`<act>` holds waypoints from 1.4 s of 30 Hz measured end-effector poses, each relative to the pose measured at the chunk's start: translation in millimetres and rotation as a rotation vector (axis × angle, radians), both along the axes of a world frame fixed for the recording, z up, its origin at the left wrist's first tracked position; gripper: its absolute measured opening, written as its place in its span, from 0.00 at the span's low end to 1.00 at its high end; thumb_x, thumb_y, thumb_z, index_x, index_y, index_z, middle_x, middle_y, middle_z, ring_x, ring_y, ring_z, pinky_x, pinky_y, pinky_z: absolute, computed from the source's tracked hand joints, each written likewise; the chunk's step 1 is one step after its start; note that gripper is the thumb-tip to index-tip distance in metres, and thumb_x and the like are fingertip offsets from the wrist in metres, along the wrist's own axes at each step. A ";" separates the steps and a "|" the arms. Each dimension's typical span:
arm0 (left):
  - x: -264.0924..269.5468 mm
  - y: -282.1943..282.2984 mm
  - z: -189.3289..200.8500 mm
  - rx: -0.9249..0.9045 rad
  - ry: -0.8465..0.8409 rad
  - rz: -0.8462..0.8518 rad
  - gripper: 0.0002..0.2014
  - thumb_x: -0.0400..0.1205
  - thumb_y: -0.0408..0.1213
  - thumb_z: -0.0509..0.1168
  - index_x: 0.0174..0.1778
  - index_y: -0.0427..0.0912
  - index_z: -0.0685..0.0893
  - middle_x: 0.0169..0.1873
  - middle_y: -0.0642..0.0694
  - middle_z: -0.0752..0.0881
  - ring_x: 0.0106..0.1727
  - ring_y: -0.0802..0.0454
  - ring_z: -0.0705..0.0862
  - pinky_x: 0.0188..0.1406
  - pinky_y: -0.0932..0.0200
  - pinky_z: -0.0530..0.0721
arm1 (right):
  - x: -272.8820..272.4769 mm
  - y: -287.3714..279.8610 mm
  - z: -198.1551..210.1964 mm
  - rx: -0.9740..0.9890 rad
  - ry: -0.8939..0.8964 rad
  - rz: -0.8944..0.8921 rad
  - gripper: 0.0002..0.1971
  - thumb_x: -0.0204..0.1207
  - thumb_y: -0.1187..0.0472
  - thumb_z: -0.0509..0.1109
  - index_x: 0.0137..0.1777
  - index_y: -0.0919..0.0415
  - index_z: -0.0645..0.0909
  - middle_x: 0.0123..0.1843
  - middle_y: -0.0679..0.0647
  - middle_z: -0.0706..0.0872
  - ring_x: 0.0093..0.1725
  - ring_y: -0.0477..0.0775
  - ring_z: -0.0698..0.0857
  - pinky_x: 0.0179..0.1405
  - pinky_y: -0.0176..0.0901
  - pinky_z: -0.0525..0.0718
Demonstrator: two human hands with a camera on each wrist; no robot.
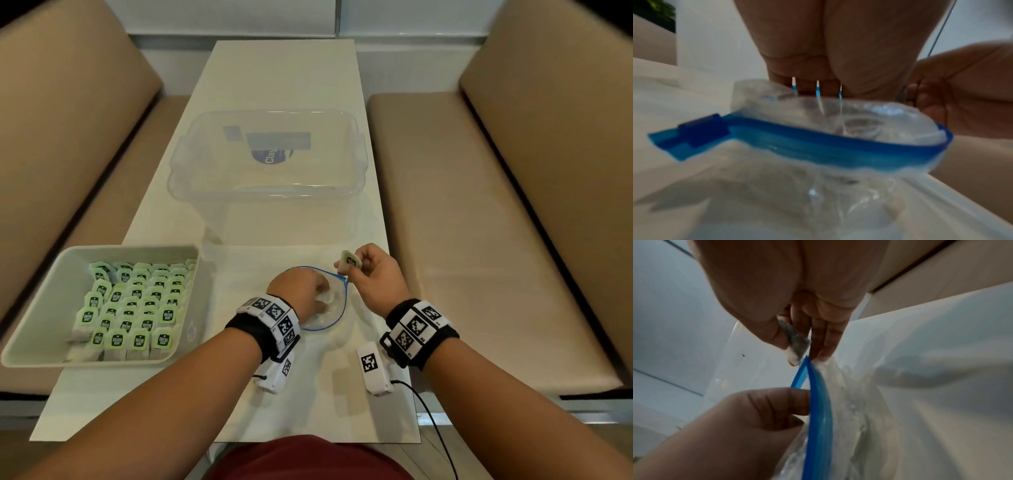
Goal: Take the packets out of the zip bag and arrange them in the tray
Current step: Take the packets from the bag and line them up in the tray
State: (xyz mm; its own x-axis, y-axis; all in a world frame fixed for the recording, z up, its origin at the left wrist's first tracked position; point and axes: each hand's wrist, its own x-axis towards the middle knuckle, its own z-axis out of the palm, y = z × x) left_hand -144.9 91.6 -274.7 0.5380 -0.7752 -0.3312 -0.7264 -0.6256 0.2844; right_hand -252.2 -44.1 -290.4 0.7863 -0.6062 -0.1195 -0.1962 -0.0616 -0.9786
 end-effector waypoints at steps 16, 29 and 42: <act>18.8 28.9 37.4 -0.496 0.068 0.164 0.06 0.83 0.40 0.65 0.50 0.52 0.87 0.41 0.54 0.89 0.44 0.55 0.84 0.48 0.60 0.81 | 10.8 19.5 33.0 -0.159 0.036 -0.047 0.12 0.75 0.70 0.60 0.38 0.52 0.68 0.38 0.57 0.86 0.34 0.49 0.81 0.40 0.52 0.81; 62.2 111.9 116.9 -0.736 0.165 0.164 0.09 0.83 0.33 0.68 0.56 0.47 0.89 0.46 0.54 0.90 0.44 0.67 0.85 0.49 0.80 0.76 | 70.9 106.4 88.1 -0.158 -0.051 0.240 0.08 0.69 0.54 0.82 0.41 0.54 0.86 0.45 0.59 0.87 0.39 0.48 0.79 0.46 0.49 0.79; 172.2 249.4 171.8 -0.138 -0.249 0.038 0.03 0.78 0.43 0.69 0.46 0.54 0.86 0.34 0.60 0.83 0.40 0.58 0.82 0.35 0.63 0.74 | 149.6 202.4 94.8 -0.204 -0.042 0.228 0.05 0.80 0.63 0.67 0.51 0.54 0.75 0.40 0.48 0.80 0.36 0.43 0.78 0.42 0.42 0.76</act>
State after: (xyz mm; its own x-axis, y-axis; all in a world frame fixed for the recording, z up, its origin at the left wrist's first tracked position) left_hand 27.2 341.0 -102.8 0.6193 -0.7812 -0.0782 -0.7612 -0.6218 0.1843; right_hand -102.6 158.4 -195.6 0.9064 -0.4219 0.0217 -0.1148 -0.2954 -0.9484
